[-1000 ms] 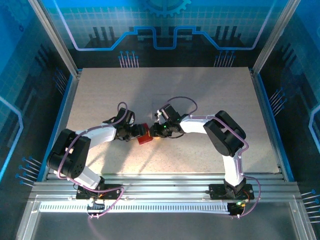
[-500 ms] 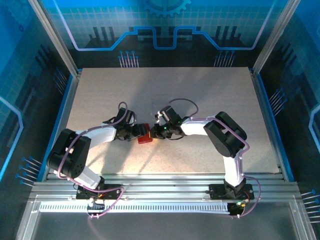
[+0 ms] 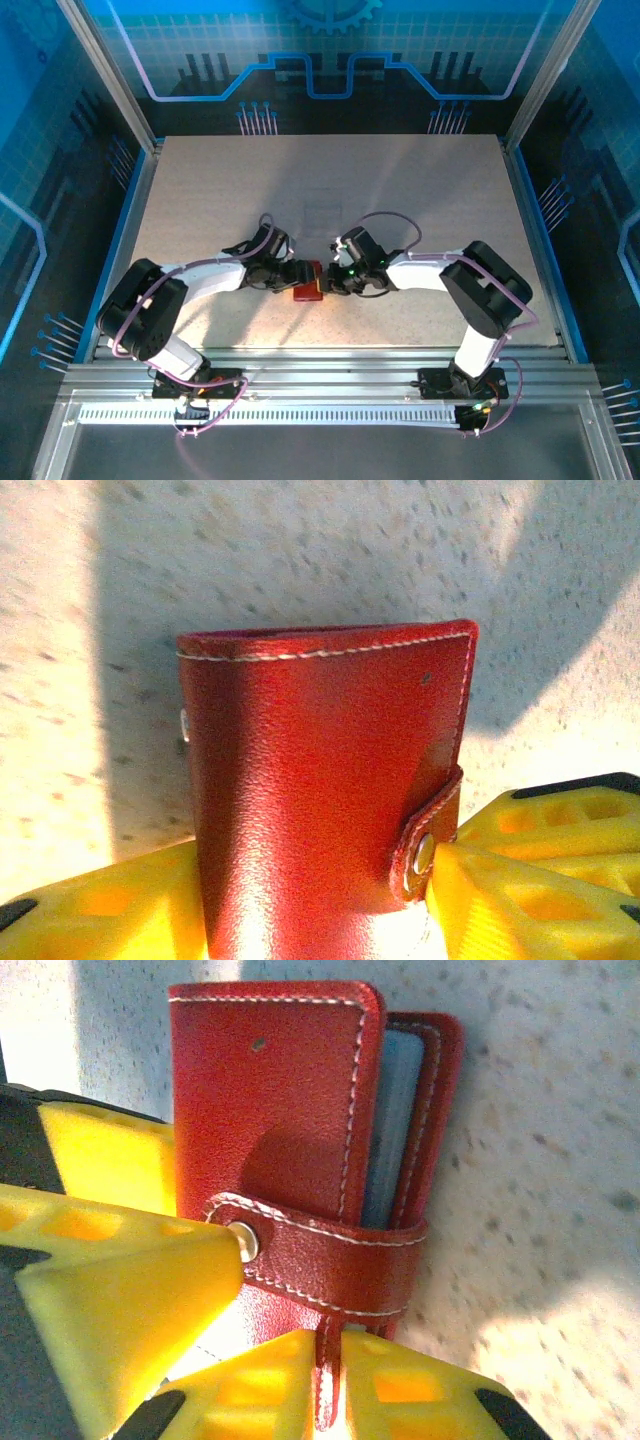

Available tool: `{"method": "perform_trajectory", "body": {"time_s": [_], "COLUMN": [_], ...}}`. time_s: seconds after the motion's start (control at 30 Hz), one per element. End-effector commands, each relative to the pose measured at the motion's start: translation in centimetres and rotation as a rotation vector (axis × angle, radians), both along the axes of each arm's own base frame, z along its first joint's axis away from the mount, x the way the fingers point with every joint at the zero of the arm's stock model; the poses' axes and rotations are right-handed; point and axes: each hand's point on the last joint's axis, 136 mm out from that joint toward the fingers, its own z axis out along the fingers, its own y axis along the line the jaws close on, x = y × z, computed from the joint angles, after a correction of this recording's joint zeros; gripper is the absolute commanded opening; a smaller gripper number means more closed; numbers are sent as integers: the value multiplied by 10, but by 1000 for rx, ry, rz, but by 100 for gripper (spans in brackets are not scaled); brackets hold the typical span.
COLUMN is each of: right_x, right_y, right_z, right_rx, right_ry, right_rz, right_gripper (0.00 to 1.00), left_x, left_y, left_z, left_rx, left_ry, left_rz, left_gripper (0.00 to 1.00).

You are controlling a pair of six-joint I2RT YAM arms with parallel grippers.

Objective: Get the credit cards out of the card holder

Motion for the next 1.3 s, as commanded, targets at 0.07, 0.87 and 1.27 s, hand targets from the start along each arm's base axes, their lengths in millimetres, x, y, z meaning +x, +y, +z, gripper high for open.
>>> {"method": "perform_trajectory", "body": {"time_s": [0.07,0.87,1.27], "right_x": [-9,-6,7], "right_y": [-19,-57,-51], "right_z": [3,7,17], "right_rx": [-14,-121,-200], "right_ry": [-1,-22,-26], "right_rz": [-7,-42,-42], "right_gripper": [15,26,29], "left_x": [-4,-2,7], "left_y": [-41,-23,-30], "left_z": [9,23,28], "left_rx": [-61,76,-134], "left_ry": [19,-47,2], "left_rz": [-65,-29,43], "left_gripper": [60,65,48]}}
